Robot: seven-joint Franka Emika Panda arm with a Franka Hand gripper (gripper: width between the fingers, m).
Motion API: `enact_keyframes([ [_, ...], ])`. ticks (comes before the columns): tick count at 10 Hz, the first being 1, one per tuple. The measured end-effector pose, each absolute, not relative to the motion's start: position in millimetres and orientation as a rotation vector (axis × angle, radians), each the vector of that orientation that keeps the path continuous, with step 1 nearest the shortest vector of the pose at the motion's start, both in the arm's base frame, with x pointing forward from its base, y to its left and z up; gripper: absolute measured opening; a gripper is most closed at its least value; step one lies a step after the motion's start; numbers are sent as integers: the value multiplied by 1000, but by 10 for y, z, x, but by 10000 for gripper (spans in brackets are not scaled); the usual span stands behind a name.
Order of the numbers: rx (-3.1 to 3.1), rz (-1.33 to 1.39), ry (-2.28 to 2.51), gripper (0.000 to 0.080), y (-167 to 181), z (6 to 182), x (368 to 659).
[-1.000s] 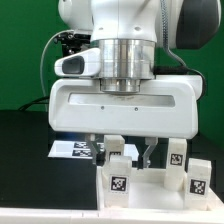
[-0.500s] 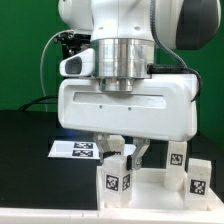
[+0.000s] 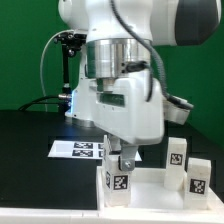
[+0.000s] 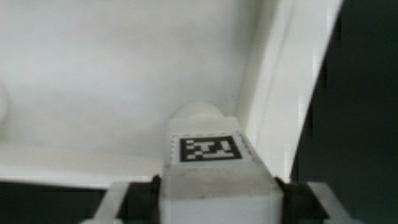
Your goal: Assemble square table
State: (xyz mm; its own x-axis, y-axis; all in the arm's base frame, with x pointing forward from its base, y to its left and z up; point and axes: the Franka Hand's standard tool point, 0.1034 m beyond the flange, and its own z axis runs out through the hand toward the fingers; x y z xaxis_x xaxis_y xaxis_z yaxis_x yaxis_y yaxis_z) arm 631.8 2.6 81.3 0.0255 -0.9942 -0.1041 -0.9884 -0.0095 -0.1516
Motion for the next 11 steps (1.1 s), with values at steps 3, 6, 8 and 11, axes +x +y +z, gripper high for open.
enact_keyframes([
  [3, -1812, -11, 2316, 287, 45, 829, 6339],
  [6, -1645, 1, 2454, 287, 28, 805, 6323],
  [8, -1654, -3, 2450, 374, 20, 802, 6321],
  [11, -1986, -32, 2198, 566, 30, 865, 6324],
])
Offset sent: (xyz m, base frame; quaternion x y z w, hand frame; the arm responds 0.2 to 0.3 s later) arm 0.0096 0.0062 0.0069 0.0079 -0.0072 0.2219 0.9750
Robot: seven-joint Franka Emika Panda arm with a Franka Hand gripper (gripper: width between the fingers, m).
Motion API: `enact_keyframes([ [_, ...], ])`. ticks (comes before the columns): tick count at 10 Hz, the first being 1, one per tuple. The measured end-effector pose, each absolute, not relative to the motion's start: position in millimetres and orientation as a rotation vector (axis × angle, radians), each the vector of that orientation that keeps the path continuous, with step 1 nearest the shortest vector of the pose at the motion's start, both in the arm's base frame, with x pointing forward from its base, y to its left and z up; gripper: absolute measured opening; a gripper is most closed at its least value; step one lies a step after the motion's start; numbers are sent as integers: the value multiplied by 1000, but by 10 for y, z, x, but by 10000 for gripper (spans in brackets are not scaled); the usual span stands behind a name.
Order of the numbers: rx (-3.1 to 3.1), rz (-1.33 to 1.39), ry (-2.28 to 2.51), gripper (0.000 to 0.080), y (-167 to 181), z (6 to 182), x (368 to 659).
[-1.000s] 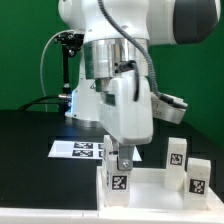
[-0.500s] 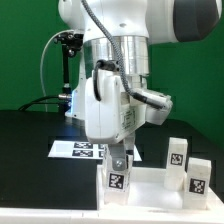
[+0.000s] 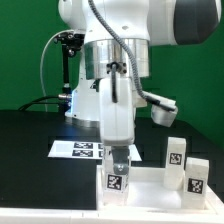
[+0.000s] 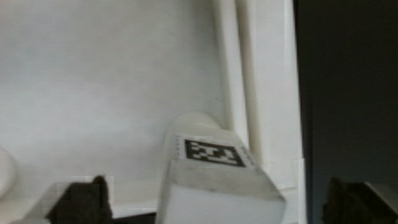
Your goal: Assemble square table
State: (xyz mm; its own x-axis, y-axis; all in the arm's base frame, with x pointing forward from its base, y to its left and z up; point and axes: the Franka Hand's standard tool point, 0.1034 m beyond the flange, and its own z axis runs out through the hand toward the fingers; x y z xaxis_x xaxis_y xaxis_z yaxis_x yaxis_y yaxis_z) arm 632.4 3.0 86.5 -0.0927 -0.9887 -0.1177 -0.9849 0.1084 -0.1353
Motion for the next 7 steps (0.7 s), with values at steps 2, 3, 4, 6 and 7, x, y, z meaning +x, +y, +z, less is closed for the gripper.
enact_keyframes([
  [2, -1958, -40, 2179, 634, 29, 1110, 6346],
  [3, -1940, -48, 2166, 648, 20, 1265, 6383],
  [4, -1933, -50, 2163, 648, 6, 1313, 6408],
  [6, -1940, -48, 2168, 649, 9, 1260, 6391],
  [7, -1940, -48, 2168, 649, 8, 1261, 6391],
])
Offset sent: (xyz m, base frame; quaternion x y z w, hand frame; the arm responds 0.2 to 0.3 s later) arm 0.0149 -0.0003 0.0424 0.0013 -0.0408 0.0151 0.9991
